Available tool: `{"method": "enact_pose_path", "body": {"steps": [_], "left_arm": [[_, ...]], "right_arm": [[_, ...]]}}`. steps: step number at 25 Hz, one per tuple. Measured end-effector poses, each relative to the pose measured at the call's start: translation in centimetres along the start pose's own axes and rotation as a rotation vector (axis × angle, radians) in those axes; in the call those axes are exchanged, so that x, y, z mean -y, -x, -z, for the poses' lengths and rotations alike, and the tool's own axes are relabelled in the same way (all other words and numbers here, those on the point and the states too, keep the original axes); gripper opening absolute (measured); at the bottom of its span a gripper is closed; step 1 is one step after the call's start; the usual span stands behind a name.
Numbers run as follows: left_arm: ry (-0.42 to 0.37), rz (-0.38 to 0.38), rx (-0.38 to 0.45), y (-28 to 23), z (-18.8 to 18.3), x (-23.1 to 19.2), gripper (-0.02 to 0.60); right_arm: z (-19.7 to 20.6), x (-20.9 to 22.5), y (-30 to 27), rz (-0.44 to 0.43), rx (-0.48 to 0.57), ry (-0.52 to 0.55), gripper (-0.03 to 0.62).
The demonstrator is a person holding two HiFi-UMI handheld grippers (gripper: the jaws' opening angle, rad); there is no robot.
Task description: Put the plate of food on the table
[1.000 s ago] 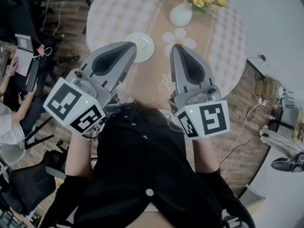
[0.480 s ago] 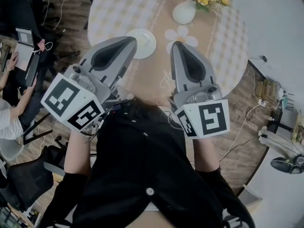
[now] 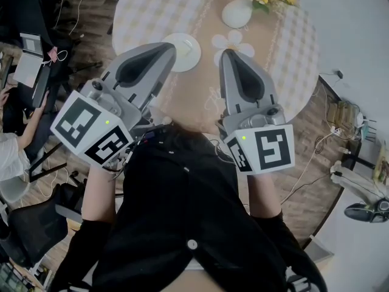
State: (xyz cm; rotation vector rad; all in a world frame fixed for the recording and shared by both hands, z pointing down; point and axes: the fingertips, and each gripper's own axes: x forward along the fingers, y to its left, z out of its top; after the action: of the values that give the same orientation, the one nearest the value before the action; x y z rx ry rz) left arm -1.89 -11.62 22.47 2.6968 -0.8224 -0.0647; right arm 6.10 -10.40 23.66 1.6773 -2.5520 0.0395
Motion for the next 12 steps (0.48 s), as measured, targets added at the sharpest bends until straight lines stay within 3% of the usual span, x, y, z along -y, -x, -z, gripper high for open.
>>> {"method": "enact_pose_path", "body": {"steps": [12], "left_arm": [[0.001,0.000,-0.005,0.02,0.19,-0.12,0.002]], "right_arm": [[0.17,-0.26,-0.24,-0.007,-0.007,0.007,0.002]]}}
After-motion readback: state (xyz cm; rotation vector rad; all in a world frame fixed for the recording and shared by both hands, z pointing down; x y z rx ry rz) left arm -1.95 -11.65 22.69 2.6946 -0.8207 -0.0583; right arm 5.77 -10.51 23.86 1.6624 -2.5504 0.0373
